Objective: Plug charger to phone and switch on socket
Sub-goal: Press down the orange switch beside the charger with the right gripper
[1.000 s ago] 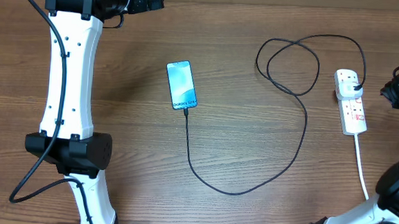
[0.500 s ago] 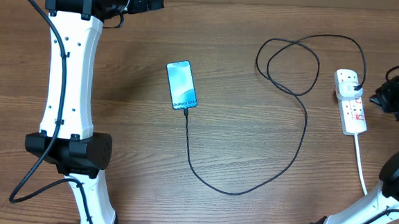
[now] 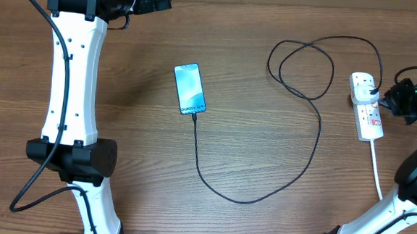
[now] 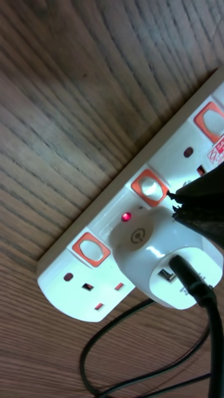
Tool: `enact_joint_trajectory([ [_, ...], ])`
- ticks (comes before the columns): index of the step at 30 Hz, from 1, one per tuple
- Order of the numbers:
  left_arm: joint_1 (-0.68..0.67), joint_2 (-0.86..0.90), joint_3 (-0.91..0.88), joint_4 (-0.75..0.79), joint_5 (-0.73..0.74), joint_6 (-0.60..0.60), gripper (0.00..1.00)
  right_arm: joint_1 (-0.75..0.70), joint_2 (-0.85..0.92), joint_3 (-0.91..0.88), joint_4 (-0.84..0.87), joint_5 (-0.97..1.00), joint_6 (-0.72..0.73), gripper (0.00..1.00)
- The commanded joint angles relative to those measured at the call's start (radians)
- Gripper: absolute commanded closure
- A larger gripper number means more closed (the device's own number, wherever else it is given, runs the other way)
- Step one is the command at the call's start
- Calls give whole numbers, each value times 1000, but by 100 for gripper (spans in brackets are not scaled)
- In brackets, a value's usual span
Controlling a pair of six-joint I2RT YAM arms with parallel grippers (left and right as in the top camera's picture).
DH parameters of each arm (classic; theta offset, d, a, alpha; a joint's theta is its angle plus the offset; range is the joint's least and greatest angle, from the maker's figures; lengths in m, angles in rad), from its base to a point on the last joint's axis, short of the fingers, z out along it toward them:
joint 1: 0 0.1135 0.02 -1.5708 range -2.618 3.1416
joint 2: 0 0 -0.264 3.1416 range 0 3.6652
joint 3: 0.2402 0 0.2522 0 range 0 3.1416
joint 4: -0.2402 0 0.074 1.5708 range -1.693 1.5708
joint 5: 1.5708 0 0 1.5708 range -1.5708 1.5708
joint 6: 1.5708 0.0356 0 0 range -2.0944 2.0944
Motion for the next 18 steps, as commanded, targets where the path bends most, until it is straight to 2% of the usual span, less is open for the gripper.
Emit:
enact_joint_trajectory([
  [1,-8,10,-5,0,-5,11,0,16,0,-3,7,0,3,96],
  [18,-8,10,-5,0,-5,11,0,23,0,-7,11,60,52,96],
])
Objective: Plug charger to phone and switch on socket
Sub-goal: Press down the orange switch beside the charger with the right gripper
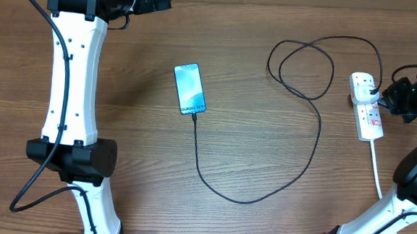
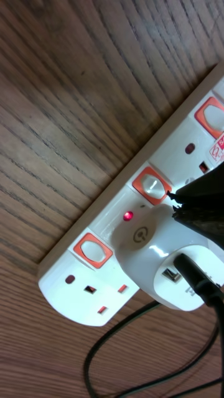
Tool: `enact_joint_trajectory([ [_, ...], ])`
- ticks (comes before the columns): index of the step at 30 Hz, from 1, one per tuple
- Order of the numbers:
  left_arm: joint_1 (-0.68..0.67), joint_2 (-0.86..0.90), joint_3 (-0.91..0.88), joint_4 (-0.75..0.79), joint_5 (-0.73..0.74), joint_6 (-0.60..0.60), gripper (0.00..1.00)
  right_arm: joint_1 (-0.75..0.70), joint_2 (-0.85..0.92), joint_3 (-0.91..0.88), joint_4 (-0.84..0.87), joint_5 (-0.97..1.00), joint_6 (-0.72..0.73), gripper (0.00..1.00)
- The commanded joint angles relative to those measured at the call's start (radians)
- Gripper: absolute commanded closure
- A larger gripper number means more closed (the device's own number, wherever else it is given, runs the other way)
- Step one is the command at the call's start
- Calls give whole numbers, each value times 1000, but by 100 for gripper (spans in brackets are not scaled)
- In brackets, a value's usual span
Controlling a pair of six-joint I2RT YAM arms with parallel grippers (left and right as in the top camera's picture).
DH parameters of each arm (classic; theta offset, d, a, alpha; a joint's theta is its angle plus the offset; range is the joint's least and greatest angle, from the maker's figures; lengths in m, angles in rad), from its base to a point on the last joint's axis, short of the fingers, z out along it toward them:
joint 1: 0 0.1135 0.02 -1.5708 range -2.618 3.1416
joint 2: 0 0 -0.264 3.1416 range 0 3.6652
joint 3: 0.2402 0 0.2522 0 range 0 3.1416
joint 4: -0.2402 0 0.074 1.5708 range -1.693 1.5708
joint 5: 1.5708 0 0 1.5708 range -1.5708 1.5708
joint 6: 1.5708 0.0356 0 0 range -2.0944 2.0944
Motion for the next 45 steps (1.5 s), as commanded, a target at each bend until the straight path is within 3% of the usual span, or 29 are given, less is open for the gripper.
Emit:
enact_joint_trajectory([
  [1,-8,10,-5,0,-5,11,1,6,0,-7,9,24,19,96],
  [45,-8,10,-5,0,-5,11,0,5,2,-134,238,-63,35,96],
])
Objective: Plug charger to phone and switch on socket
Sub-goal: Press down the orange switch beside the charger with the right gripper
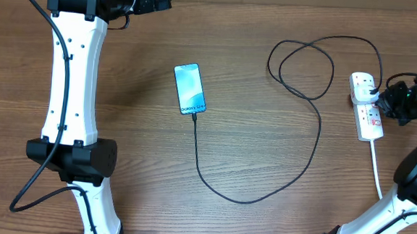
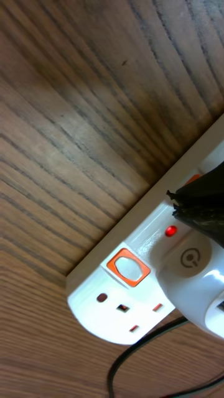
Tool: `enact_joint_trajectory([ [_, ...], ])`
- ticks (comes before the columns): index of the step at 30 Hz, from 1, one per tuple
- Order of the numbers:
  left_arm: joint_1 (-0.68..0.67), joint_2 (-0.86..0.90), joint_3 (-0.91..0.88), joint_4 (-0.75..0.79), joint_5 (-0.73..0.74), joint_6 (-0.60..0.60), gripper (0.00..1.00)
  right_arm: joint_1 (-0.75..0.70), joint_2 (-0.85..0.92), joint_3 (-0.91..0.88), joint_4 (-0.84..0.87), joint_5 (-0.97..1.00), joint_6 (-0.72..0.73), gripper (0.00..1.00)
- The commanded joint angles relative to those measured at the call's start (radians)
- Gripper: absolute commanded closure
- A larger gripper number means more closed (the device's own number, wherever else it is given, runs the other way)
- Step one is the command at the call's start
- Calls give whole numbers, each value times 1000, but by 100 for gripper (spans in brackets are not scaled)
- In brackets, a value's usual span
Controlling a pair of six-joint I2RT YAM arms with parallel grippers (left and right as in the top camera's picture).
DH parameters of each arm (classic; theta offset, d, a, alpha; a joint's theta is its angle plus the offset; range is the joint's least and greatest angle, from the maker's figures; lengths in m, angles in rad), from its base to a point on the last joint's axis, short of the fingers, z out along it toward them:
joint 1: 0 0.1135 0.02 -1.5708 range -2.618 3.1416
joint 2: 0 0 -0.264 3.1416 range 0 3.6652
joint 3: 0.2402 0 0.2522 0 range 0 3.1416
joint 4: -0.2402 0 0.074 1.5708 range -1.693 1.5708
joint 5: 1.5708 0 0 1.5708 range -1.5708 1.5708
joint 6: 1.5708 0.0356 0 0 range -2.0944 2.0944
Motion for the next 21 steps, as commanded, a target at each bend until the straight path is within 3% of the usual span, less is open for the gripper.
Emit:
enact_joint_trajectory([
  [1,-8,10,-5,0,-5,11,0,12,1,-6,9,-51,11,96],
  [21,-8,10,-5,0,-5,11,0,12,64,-38,14,-34,21,96],
])
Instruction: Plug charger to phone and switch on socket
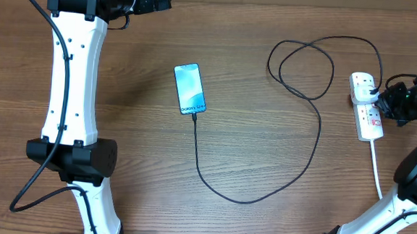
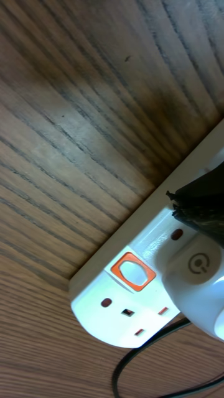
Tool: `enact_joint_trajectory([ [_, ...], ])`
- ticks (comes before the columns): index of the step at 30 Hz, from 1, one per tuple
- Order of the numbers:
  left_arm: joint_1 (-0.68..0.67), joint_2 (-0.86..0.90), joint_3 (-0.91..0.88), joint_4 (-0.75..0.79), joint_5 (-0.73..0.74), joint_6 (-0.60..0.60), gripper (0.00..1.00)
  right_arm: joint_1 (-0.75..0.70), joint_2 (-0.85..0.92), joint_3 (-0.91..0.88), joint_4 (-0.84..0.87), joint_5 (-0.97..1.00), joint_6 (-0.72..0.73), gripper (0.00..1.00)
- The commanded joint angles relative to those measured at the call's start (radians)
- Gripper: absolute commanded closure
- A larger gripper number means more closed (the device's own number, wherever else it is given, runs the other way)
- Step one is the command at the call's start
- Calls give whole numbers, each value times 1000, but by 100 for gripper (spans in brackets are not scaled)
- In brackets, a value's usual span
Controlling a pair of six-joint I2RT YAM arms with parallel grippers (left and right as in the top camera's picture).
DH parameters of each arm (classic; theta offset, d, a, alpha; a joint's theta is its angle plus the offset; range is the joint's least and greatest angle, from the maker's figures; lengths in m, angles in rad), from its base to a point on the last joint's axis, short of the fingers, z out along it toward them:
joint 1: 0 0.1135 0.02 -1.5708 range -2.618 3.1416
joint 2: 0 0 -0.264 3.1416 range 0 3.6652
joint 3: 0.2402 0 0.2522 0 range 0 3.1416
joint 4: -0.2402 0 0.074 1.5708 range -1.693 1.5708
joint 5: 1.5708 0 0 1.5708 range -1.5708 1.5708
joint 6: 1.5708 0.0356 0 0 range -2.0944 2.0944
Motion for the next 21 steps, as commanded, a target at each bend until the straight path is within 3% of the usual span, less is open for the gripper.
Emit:
enact_joint_trajectory([
  [1,-8,10,-5,0,-5,11,1,13,54,-20,-14,-29,6,96],
  [21,-8,10,-5,0,-5,11,0,74,53,-14,-91,-84,-25,96],
])
